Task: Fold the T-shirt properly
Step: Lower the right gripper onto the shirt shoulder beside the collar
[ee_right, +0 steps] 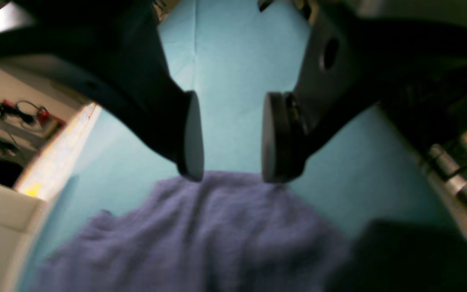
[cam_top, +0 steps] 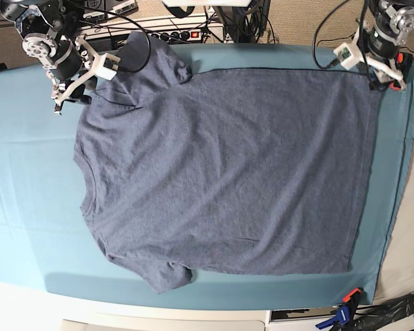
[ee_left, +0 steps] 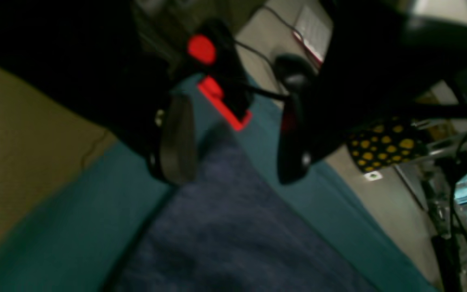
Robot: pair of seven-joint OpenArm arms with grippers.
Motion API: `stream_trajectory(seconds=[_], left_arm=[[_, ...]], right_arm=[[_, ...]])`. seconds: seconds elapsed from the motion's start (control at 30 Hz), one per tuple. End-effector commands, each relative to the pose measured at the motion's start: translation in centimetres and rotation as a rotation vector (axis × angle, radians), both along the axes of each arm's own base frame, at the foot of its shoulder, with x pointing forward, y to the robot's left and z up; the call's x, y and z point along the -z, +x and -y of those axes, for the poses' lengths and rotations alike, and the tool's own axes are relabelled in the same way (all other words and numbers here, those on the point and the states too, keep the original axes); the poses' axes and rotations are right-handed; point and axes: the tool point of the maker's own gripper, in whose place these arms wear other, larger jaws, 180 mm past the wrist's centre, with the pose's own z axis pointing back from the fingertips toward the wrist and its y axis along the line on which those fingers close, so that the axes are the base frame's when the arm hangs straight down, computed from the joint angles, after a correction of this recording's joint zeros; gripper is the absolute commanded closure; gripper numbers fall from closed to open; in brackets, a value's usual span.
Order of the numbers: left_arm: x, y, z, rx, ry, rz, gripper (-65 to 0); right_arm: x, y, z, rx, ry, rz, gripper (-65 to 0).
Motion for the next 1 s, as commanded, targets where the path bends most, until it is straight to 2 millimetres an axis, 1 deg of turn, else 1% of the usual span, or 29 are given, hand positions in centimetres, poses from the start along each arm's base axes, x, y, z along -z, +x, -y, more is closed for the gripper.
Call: stream_trajectory(seconds=[0.0,0.13,0.27,0.33,0.5,0.77,0.97], left_arm=[[-0.5,0.4,0.0,0.015,0.006,0.019,-33.7],[-0.3,0.2,0.2,0.007,-0.017,0.000,-33.7],[-0.1,-0.1,0.4,0.010,-0.025,-0.018,-33.7],[-0.1,-0.1,0.4,0.010,-0.025,-0.017,-33.7],[-0.1,-0.1,0.4,0.008,-0.030,-0.018,-33.7],[-0.1,-0.1,0.4,0.007,-0.030,-0.015,-33.7],[-0.1,0.0,0.6,0.012,-0.039,-0.011,-33.7]], right_arm=[[-0.5,0.1,-0.1,-0.023,-0.003,-0.004,-24.6],[0.1,-0.7,-0.3,-0.037,0.000,-0.056,-24.6],[0.0,-0.7,-1.3,-0.067,0.042,-0.053,-24.6],[0.0,-0.7,-1.4,-0.071,0.047,-0.053,-24.6],[0.0,-0.5,-0.4,-0.089,-0.030,-0.047,-24.7],[-0.5,0.1,-0.5,-0.170,-0.084,-0.009,-24.7],[-1.3,1.0,0.0,-0.199,-0.128,0.042,-24.7]])
